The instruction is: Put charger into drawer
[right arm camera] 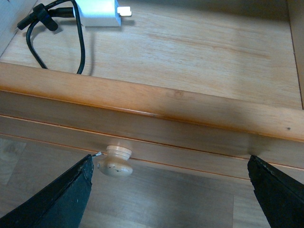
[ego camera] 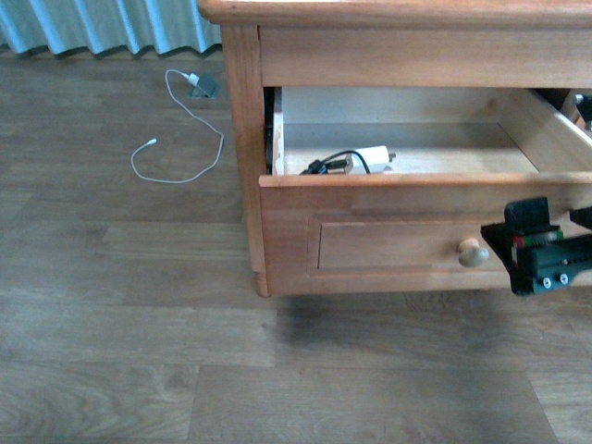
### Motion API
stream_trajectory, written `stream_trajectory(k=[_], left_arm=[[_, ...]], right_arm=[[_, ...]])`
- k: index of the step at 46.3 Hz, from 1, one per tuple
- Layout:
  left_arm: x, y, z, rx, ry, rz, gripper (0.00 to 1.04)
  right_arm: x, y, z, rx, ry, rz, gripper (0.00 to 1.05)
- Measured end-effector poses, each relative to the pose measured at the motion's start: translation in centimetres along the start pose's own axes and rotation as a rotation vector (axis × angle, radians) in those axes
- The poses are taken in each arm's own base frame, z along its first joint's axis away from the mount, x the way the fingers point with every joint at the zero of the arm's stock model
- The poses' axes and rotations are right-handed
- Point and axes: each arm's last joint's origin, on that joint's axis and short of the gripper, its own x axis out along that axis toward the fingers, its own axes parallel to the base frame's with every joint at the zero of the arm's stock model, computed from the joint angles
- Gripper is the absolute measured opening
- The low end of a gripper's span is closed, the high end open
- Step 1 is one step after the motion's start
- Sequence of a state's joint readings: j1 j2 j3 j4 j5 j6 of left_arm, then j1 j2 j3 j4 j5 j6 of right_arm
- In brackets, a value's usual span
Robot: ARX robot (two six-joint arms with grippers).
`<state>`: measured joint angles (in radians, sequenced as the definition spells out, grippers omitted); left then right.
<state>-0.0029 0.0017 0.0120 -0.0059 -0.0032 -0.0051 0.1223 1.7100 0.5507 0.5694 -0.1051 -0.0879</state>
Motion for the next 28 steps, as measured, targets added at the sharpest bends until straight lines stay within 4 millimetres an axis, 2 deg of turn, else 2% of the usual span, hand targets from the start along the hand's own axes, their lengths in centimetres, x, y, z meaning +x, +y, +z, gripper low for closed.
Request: stream_trajectory(k=[16,28], left_arm=[[0.0,0.0,0.0,0.000,0.000,0.000,0.99],[0.0,0.0,0.0,0.000,0.000,0.000,0.99]], right_arm=[[4.8,-0.3,2.1,-0.070,-0.023,-0.055,0.96],[10.2,-0.7,5.1,-0.100,-0.051,-0.119,0.96]])
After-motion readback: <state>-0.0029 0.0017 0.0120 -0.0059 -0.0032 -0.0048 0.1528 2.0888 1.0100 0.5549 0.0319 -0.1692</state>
